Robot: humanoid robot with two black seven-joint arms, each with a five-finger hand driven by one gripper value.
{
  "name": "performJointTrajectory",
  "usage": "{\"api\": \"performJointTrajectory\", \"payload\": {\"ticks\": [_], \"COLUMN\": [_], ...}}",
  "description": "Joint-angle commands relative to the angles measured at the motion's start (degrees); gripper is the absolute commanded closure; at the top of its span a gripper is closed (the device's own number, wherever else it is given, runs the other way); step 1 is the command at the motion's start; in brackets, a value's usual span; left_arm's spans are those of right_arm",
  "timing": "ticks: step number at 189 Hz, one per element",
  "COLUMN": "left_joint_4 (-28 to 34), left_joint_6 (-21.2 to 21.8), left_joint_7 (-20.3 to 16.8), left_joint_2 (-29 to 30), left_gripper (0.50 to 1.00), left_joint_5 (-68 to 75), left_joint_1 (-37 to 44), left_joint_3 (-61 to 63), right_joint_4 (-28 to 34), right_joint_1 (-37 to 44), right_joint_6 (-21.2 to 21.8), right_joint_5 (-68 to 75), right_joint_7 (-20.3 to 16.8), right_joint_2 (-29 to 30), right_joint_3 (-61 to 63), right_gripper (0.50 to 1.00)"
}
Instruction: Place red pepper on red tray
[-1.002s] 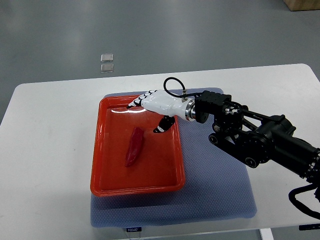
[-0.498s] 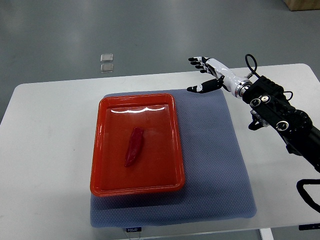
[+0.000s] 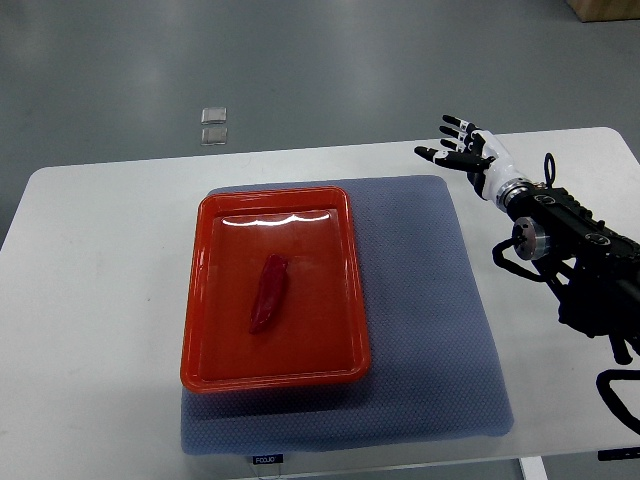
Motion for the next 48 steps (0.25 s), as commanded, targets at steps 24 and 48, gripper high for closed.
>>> {"api": "performJointTrajectory", "payload": {"ticks": [24, 48], "left_joint_4": [0.00, 0.00], "left_joint_6": [0.08, 0.00], "left_joint_7": [-0.01, -0.01], "left_joint_2": [0.00, 0.00], "left_gripper": [0.500, 0.500], "left_joint_5": [0.00, 0.00], "left_joint_1": [0.01, 0.01], "left_joint_3": [0.00, 0.00], "right_joint_4": [0.17, 0.26], "right_joint_1": [-0.11, -0.20], "right_joint_6": [-1.23, -1.32], "right_joint_5": [2.56, 2.56], "right_joint_7": [0.25, 0.42], "right_joint_2": [0.00, 0.09], "right_joint_3": [1.88, 1.96], "right_gripper": [0.585, 0.585]}}
